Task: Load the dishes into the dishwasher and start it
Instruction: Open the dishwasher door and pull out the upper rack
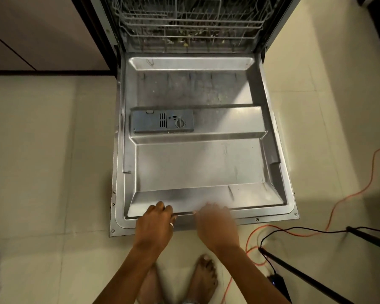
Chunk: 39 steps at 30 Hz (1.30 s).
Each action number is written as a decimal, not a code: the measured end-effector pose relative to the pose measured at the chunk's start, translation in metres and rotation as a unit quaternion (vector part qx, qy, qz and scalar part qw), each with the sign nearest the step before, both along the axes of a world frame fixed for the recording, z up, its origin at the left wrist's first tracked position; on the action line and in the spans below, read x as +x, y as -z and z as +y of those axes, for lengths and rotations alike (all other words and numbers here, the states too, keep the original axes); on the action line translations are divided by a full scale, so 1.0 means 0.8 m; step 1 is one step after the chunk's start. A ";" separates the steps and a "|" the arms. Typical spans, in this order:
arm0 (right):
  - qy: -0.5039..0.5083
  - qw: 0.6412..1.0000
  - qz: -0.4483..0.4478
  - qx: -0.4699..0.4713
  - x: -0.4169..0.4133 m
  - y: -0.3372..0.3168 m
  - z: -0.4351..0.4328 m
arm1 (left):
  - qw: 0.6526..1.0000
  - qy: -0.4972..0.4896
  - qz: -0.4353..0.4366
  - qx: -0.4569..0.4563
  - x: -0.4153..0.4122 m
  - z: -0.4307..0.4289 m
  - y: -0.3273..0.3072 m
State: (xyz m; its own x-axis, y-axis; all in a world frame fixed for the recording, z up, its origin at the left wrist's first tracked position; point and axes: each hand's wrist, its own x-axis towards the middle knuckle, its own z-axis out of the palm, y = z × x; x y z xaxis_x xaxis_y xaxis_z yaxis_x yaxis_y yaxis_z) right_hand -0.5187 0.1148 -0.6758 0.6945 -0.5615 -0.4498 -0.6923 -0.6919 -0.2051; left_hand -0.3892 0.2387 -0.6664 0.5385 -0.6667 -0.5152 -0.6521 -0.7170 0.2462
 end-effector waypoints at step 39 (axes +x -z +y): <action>-0.049 0.991 -0.127 0.000 0.339 -0.370 -0.240 | 0.990 -0.005 -0.123 -0.065 0.294 -0.211 -0.344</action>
State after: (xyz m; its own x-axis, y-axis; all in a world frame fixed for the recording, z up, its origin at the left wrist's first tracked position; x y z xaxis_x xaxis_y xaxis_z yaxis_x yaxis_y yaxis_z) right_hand -0.2476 -0.0775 -0.3801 0.8362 -0.4860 -0.2542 -0.5483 -0.7526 -0.3646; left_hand -0.1539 0.0699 -0.3912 0.6445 -0.7124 -0.2775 -0.6963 -0.6969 0.1718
